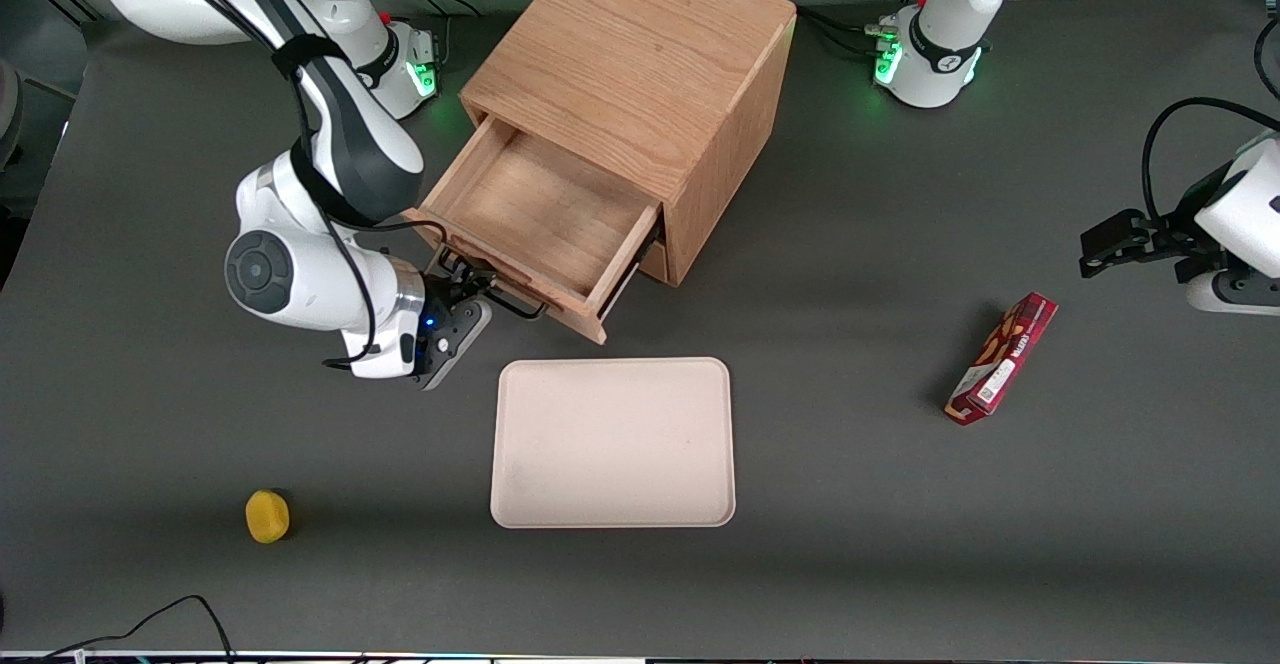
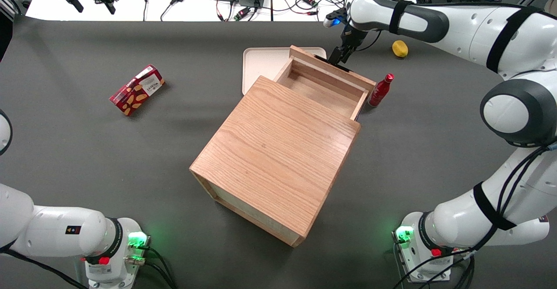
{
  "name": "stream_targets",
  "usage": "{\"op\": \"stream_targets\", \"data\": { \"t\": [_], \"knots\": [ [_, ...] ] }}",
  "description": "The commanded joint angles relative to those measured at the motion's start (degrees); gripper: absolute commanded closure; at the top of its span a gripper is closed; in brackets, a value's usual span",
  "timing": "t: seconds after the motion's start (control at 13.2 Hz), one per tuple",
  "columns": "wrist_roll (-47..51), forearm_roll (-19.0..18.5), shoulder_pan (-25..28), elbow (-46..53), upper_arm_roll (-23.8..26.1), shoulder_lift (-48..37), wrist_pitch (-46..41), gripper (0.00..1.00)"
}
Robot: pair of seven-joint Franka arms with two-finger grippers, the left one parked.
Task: Open upper drawer
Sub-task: 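Pull the handle outward with the right gripper to slide the drawer open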
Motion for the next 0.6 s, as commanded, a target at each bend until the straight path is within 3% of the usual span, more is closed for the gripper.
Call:
{"op": "stream_targets", "data": {
  "t": [0.0,0.53],
  "knots": [
    [-1.8,-1.4,0.3,4.4,-1.2,2.1,-3.0,0.00],
    [-1.8,-5.0,0.2,10.0,-1.3,6.2,-4.7,0.00]
  ]
}}
